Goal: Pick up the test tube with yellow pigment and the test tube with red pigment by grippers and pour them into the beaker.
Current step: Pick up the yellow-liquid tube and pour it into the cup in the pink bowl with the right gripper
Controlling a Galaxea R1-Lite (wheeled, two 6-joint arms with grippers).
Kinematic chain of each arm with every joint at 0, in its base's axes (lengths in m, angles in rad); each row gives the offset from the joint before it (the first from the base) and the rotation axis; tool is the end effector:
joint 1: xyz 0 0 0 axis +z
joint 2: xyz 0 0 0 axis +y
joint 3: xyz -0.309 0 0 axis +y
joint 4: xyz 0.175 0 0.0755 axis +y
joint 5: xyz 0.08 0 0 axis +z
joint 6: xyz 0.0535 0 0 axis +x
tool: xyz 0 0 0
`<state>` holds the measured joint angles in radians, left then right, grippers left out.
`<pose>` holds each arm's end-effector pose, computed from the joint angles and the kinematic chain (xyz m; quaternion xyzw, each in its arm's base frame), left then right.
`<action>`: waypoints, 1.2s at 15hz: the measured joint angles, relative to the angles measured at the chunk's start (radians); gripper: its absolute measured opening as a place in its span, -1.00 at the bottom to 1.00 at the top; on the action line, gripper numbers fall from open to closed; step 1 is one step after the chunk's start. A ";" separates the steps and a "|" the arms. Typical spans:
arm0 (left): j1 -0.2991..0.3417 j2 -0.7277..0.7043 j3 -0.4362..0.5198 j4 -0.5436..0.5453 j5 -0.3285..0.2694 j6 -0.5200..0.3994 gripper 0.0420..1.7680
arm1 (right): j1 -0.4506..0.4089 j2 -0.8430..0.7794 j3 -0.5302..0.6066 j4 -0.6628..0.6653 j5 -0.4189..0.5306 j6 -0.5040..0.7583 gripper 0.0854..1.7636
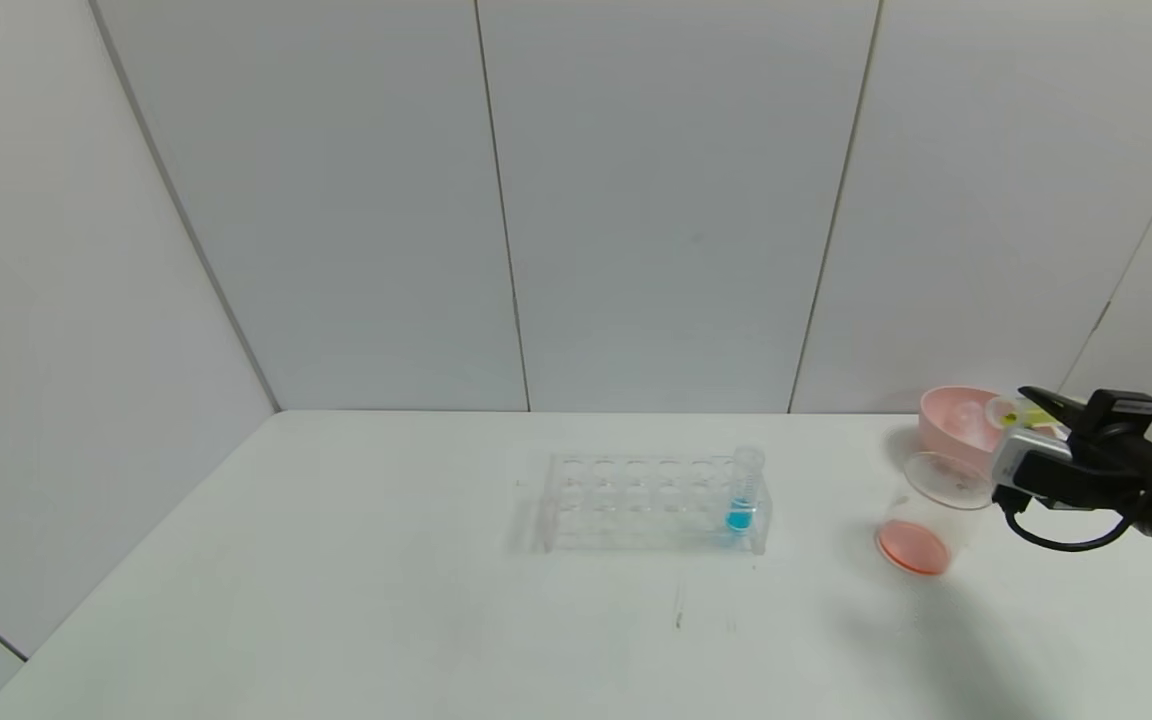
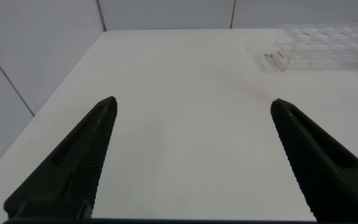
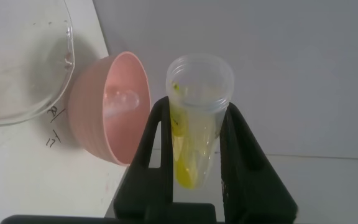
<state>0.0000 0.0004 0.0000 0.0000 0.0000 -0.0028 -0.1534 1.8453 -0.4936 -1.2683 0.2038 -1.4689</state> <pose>-0.0005 0.0000 0.0755 -0.0014 0.0002 0.0000 1.0000 0.3252 -0.0393 0.1320 -0.6639 0.0136 0.0462 0.7463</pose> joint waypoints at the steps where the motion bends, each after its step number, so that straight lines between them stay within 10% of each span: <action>1: 0.000 0.000 0.000 0.000 0.000 0.000 1.00 | 0.000 0.000 0.000 0.000 0.000 -0.006 -0.51; 18: 0.000 0.000 0.000 0.000 0.000 0.000 1.00 | 0.030 -0.013 -0.021 -0.006 -0.081 -0.188 -0.51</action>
<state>0.0000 0.0004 0.0000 0.0000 0.0000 -0.0028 -0.1234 1.8319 -0.5147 -1.2745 0.1226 -1.6566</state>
